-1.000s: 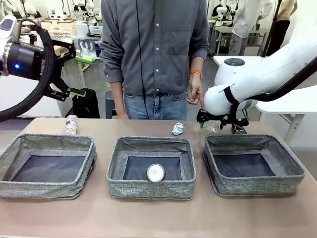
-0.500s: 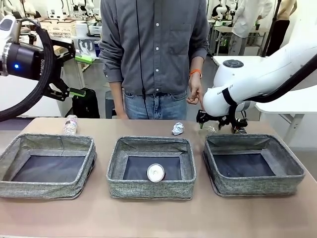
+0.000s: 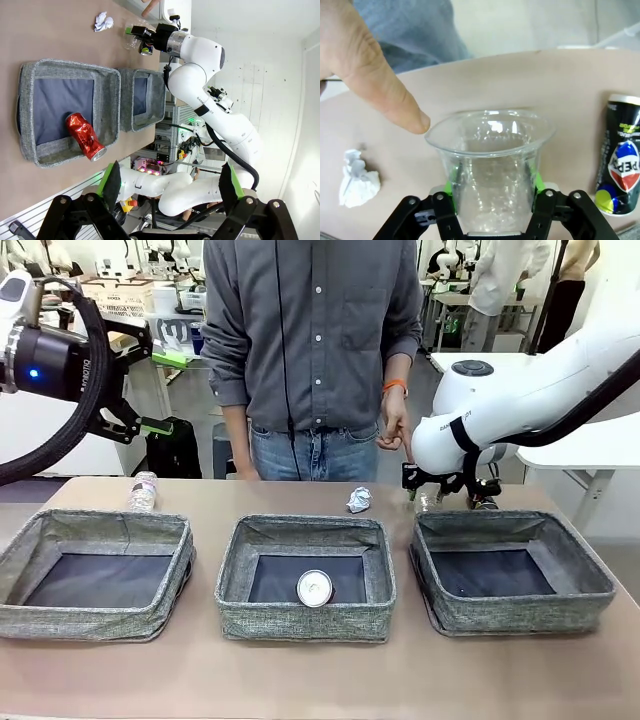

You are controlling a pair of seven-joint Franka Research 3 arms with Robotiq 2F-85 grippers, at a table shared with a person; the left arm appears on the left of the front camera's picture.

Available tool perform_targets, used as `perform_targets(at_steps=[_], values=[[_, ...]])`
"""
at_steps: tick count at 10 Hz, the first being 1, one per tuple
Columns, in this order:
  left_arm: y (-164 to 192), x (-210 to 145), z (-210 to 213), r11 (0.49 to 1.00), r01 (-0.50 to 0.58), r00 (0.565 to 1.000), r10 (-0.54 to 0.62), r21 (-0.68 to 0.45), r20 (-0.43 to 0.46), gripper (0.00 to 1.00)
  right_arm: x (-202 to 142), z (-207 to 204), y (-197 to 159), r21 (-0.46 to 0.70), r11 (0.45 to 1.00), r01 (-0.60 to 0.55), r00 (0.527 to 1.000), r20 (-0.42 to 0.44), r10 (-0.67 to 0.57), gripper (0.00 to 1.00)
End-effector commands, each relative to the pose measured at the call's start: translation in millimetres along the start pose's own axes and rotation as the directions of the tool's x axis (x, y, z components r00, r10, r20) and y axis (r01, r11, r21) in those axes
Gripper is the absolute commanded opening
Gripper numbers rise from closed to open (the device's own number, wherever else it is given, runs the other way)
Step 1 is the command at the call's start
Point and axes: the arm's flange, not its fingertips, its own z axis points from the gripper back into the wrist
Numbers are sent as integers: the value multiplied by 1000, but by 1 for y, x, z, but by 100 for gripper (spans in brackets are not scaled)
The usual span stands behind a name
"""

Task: Sort the waste into the appropriate baskets.
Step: Pick up the waste item pointed out by the person.

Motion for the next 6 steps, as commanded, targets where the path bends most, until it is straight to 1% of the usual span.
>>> perform_targets(at_steps=[1,5,6], values=[[1,0,1,1000,19,1000,-19,-4,-3,100,1,-3,1,-30,999,26,999,20,-25,58],[1,0,1,1000,19,1000,-19,-4,-3,100,2,0,-5,-39,998,40,999,13,-40,58],[1,0,1,1000,19,1000,-19,-4,-3,100,4,8,-11,-40,998,48,999,24,-47,58]])
